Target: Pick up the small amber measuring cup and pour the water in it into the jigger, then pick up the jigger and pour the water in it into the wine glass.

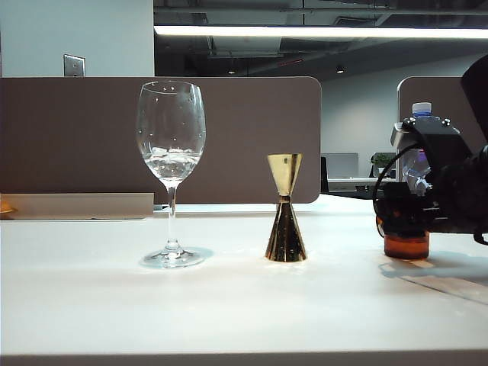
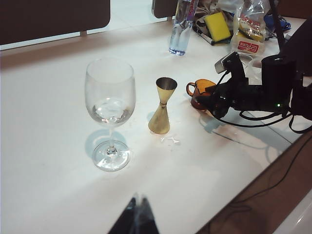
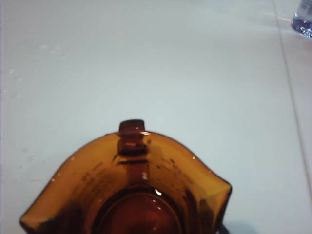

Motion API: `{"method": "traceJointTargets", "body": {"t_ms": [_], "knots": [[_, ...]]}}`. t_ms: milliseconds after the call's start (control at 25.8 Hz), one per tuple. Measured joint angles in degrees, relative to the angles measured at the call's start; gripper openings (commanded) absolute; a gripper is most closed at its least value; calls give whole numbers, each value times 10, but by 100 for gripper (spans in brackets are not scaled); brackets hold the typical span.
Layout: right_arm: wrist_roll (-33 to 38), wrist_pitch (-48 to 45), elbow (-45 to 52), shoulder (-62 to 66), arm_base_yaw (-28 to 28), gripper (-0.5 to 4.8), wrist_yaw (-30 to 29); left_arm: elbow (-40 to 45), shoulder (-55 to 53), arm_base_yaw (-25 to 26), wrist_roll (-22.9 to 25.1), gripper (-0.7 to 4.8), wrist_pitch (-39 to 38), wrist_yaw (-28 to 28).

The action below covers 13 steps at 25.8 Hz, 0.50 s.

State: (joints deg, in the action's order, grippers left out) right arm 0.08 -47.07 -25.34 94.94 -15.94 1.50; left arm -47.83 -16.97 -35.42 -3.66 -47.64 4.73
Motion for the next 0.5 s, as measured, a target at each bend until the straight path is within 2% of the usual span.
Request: {"method": "traceJointTargets", "body": {"t_ms": [271,503], "knots": [[0,-9,6,11,0,305,0,0,0,0,0,-2,0,0],[5,-64,6,35,0,305,0,0,0,0,0,-2,0,0]]}}
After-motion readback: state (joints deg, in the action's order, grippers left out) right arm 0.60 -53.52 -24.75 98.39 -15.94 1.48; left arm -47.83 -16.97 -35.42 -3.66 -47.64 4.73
